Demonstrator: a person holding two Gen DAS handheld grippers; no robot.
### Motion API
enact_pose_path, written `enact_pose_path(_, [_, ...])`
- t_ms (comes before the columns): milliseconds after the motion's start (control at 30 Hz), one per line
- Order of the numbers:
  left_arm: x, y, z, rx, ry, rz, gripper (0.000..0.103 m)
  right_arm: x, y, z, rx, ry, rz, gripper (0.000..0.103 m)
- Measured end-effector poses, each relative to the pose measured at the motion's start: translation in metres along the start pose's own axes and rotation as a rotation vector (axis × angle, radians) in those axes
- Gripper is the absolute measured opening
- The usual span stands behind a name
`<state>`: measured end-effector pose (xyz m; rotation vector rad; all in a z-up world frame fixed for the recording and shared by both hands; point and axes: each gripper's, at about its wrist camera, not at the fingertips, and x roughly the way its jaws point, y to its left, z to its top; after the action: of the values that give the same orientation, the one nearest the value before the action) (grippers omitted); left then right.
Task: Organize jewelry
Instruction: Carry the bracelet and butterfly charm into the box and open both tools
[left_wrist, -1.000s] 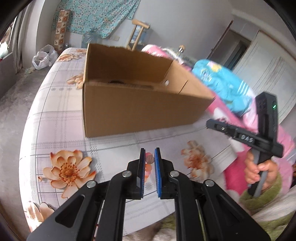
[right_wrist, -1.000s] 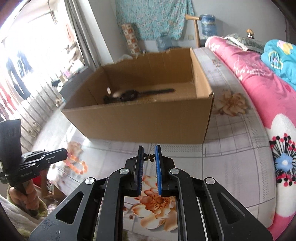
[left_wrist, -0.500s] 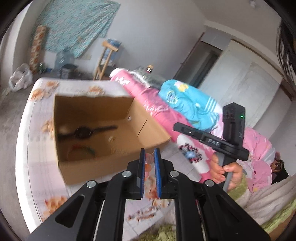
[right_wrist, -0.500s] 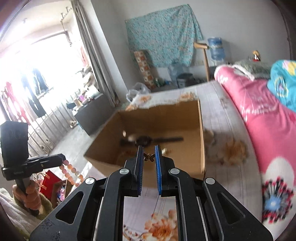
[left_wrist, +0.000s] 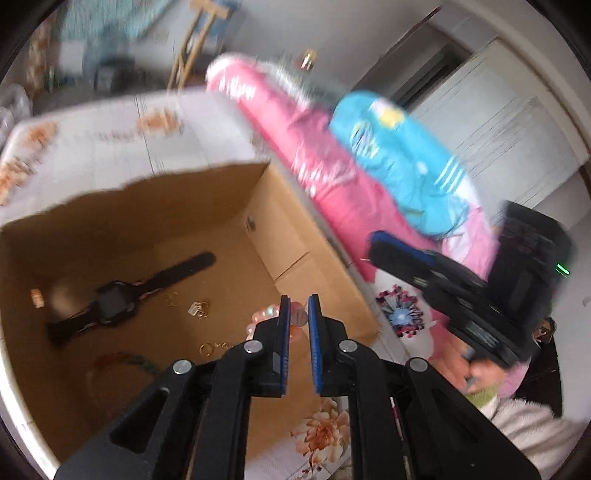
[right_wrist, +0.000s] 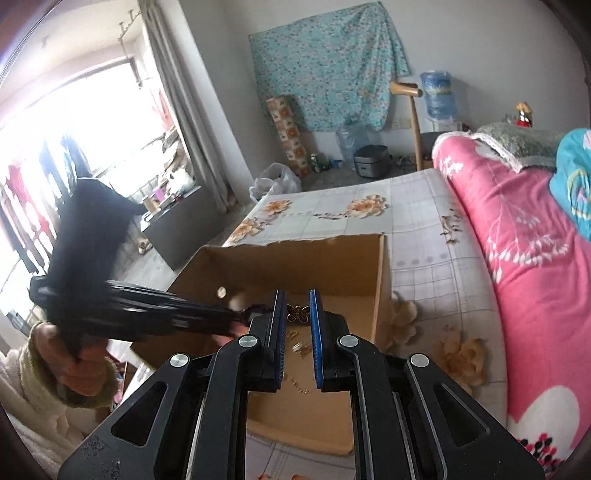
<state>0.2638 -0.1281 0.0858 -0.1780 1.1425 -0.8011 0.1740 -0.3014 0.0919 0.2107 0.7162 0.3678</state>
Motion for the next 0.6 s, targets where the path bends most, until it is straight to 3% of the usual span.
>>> enact_pose_path(133, [0.057, 0.011, 0.028, -0.038, 0.142, 0.036, 0.009, 0.003, -0.013, 0.000, 0.026, 0.000, 0.000, 0.010])
enact_pose_path(367, [0.111, 0.030, 0.043, -0.100, 0.295, 0.072, 0.011, 0.011, -0.024, -0.001, 0.042, 0.029, 0.003, 0.011])
enact_pose_path(500, [0.101, 0.037, 0.045, -0.150, 0.261, 0.033, 0.030, 0.017, -0.021, -0.001, 0.027, 0.058, 0.009, 0.011])
enact_pose_path(600, [0.076, 0.042, 0.047, -0.179, 0.191, 0.020, 0.034, 0.026, -0.016, 0.001, 0.014, 0.105, 0.029, 0.011])
